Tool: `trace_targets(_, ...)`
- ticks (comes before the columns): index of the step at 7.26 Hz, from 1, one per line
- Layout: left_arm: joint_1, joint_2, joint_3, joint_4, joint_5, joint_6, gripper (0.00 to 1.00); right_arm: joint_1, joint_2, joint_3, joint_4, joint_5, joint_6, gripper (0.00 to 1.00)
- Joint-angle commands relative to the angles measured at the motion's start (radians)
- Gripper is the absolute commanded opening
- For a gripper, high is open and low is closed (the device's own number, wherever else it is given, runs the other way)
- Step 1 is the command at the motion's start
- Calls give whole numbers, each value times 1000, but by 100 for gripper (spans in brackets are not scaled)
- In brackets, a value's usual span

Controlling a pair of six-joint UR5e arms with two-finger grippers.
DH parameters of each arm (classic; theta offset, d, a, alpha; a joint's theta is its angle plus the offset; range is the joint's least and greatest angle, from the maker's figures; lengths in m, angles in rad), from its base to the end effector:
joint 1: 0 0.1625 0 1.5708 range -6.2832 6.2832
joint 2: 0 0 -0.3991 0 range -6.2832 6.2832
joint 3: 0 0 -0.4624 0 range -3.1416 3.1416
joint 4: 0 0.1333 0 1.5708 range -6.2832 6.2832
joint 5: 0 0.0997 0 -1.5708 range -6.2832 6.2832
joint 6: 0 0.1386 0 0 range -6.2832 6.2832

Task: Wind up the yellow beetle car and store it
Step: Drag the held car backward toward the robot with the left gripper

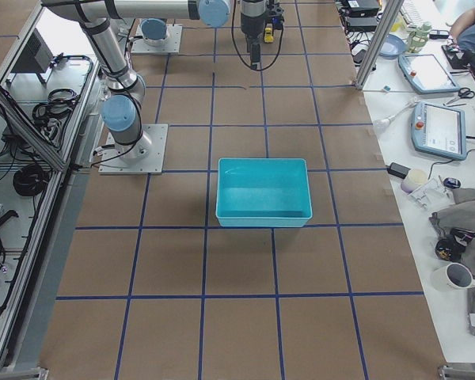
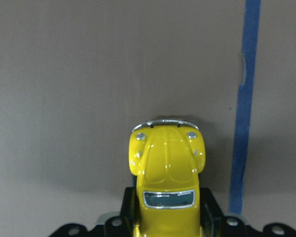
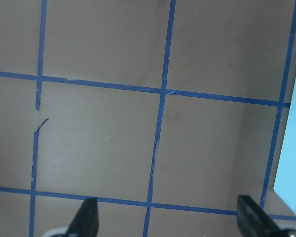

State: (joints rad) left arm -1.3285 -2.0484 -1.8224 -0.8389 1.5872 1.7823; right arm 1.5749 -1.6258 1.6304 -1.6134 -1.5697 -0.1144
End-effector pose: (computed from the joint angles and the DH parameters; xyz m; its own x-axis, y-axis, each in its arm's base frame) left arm 0.0236 -0.6414 0.0705 -0.0308 0.9995 0.0008 0.9994 0.0308 0.0166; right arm 0.1357 -0.5448 0.4242 -0.9930 -0.1182 0.0033 -0.1182 0.9923 -0.0379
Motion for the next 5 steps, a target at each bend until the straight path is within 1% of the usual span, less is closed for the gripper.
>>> trace_targets(1, 14, -1, -5, 1, 0, 12, 29, -1, -2, 0, 3, -3, 1, 100)
trace_targets(3, 20, -1, -5, 6, 40, 44, 30, 1, 1, 0, 0, -1, 4, 100)
trace_targets(5, 35, 1, -6, 6, 40, 54, 30, -1, 1, 0, -2, 2, 10, 100)
